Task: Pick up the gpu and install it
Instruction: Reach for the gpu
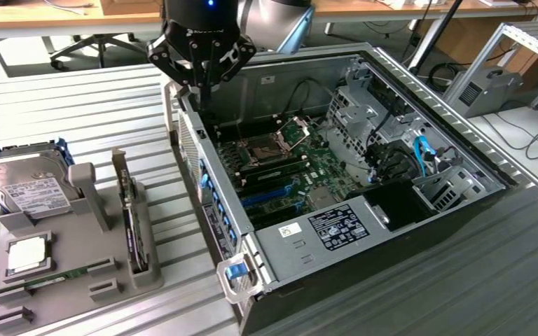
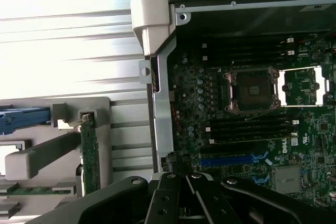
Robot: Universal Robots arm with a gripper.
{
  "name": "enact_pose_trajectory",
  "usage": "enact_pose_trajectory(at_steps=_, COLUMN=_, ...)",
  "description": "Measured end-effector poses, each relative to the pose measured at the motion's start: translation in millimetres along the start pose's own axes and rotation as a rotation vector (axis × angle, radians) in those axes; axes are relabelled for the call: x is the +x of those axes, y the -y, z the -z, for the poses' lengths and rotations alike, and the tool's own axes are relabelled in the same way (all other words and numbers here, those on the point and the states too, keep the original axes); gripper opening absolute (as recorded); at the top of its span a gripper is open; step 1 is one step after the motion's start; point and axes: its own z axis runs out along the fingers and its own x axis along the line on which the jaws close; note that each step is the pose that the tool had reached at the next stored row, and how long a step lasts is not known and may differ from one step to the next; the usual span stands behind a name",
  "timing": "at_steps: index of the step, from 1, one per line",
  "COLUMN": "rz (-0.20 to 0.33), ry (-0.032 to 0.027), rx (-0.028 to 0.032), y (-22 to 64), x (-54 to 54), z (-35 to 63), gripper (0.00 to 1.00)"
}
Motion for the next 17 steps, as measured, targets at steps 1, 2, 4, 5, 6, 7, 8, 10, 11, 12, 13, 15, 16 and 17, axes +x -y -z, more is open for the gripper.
enact_pose_trajectory(at_steps=1, rz=0.000, ry=0.0001, rx=0.0000, y=0.0, x=0.4, z=0.0, gripper=0.11)
enact_pose_trajectory(at_steps=2, rz=0.000, ry=0.0000, rx=0.0000, y=0.1, x=0.9, z=0.0, gripper=0.11)
enact_pose_trajectory(at_steps=4, rz=0.000, ry=0.0000, rx=0.0000, y=0.1, x=1.8, z=0.1, gripper=0.11)
enact_pose_trajectory(at_steps=5, rz=0.000, ry=0.0000, rx=0.0000, y=0.2, x=2.2, z=0.1, gripper=0.11)
enact_pose_trajectory(at_steps=6, rz=0.000, ry=0.0000, rx=0.0000, y=0.2, x=2.5, z=0.1, gripper=0.11)
enact_pose_trajectory(at_steps=7, rz=0.000, ry=0.0000, rx=0.0001, y=0.2, x=3.1, z=0.1, gripper=0.11)
enact_pose_trajectory(at_steps=8, rz=0.000, ry=0.0000, rx=0.0000, y=0.3, x=3.5, z=0.1, gripper=0.11)
enact_pose_trajectory(at_steps=10, rz=0.000, ry=0.0000, rx=0.0000, y=0.3, x=4.1, z=0.1, gripper=0.11)
enact_pose_trajectory(at_steps=11, rz=0.000, ry=0.0000, rx=0.0000, y=0.3, x=4.4, z=0.1, gripper=0.11)
enact_pose_trajectory(at_steps=12, rz=0.000, ry=0.0000, rx=0.0000, y=0.4, x=4.8, z=0.1, gripper=0.11)
enact_pose_trajectory(at_steps=13, rz=0.000, ry=0.0000, rx=0.0000, y=0.4, x=5.1, z=0.1, gripper=0.11)
enact_pose_trajectory(at_steps=15, rz=0.000, ry=0.0000, rx=0.0000, y=0.4, x=5.8, z=0.2, gripper=0.11)
enact_pose_trajectory(at_steps=16, rz=0.000, ry=0.0000, rx=0.0000, y=0.5, x=6.2, z=0.2, gripper=0.11)
enact_pose_trajectory(at_steps=17, rz=0.000, ry=0.0000, rx=0.0000, y=0.5, x=6.5, z=0.2, gripper=0.11)
